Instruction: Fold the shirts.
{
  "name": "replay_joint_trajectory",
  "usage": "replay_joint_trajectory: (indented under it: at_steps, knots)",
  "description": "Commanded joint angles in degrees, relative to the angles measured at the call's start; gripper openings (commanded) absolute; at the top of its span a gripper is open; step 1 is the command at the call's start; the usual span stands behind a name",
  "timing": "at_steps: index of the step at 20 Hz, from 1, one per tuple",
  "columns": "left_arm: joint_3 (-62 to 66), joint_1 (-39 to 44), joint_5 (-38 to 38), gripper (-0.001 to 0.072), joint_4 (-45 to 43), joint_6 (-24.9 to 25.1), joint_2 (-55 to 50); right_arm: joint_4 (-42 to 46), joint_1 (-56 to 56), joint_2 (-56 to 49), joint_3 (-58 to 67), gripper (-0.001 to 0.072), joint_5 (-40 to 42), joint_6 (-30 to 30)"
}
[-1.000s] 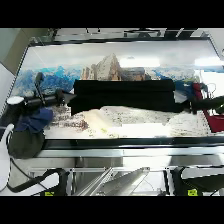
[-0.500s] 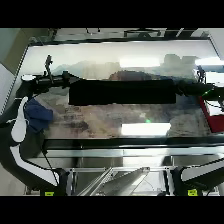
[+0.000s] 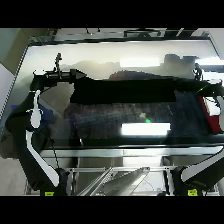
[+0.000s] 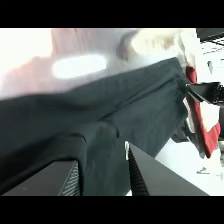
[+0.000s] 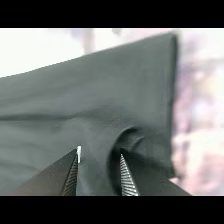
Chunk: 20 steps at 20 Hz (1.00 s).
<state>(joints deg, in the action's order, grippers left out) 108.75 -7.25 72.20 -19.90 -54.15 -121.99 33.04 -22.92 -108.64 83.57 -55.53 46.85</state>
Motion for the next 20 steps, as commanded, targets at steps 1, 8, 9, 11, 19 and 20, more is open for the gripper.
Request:
replay_joint_trajectory:
  at_steps: [1, 8, 9, 11, 19, 20]
  knots:
    - [7.1, -1.1, 1.4, 0.0283, 0.0, -1.2, -1.8, 8.8, -1.8, -0.4, 5.4, 0.0499, -0.9, 5.4]
    - [6.0, -8.6, 0.0, 0.0282, -1.2, -6.4, 4.7, 14.2, -3.0, -2.7, 10.1, 0.0572, -6.8, 9.6]
    - [5.5, -9.5, 0.5, 0.0282, -2.8, -6.5, 6.1, 13.4, -2.9, -3.9, 10.3, 0.0572, -8.1, 9.6]
    - [5.4, -10.4, 3.2, 0.0282, -5.0, -7.9, 8.4, 10.2, -2.7, -6.1, 10.4, 0.0572, -9.7, 9.4]
    - [5.4, -7.6, 6.4, 0.0279, -5.0, -7.9, 14.0, -1.4, -0.5, -12.1, 11.6, 0.0317, -14.4, 5.5]
    - [5.4, -6.5, 6.4, 0.0206, -5.1, -7.9, 14.0, -1.5, 0.0, -12.3, 12.0, 0.0203, -14.7, 5.4]
